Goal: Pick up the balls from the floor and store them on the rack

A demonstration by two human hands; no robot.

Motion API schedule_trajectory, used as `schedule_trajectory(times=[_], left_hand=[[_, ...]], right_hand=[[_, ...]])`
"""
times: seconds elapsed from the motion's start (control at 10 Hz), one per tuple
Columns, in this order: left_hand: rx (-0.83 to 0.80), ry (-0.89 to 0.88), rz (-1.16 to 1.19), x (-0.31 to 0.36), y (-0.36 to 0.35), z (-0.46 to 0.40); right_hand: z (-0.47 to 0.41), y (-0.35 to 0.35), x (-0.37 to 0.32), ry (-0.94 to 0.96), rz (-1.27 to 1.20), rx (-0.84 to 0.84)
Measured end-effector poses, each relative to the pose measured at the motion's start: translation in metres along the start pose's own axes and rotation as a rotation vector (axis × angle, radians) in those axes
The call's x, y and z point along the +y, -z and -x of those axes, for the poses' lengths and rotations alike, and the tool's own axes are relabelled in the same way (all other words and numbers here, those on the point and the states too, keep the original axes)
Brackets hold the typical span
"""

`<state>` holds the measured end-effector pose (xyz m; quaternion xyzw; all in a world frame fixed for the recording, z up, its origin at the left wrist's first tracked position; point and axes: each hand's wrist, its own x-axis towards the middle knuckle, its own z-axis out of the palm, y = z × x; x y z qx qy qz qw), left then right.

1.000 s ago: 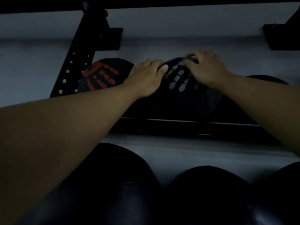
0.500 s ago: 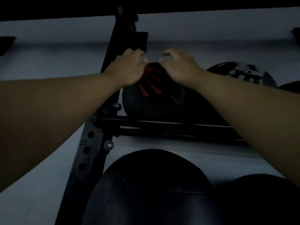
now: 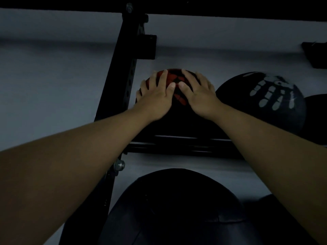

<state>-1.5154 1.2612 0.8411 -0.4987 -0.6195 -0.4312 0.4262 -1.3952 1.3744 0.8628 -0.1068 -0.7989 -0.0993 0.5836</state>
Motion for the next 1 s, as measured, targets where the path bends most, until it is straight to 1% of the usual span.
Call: schedule_trajectory(times=[0.1, 0.3, 0.4, 0.5, 0.6, 0.7, 0.8, 0.9, 1.0], left_hand=[[-0.079, -0.008, -0.05, 0.0, 0.008, 0.001], [-0.186, -0.033, -0.15, 0.003, 0.024, 0.014], [-0.225, -0.027, -0.158, 0.006, 0.028, 0.025], [-0.288, -0.029, -0.231, 0.011, 0.044, 0.047], [-0.324, -0.071, -0.284, 0.025, 0.06, 0.068], [-0.39, -0.086, -0.233, 0.06, 0.082, 0.107], [-0.483, -0.067, -0.186, 0.1, 0.104, 0.154], [-0.537, -0.066, -0.197, 0.135, 0.116, 0.2], [-0.55, -0.061, -0.214, 0.174, 0.126, 0.237]], right_hand=[[0.003, 0.002, -0.004, -0.027, 0.007, -0.009], [0.022, 0.014, -0.017, -0.082, -0.061, -0.015], [0.037, 0.024, -0.022, -0.095, -0.061, -0.055], [0.054, 0.05, -0.031, -0.128, -0.042, -0.128], [0.07, 0.073, -0.039, -0.14, -0.036, -0.15], [0.111, 0.113, -0.045, -0.139, -0.002, -0.206], [0.17, 0.16, -0.048, -0.158, 0.023, -0.298], [0.225, 0.197, -0.047, -0.176, 0.019, -0.364], [0.271, 0.24, -0.046, -0.217, 0.056, -0.42]])
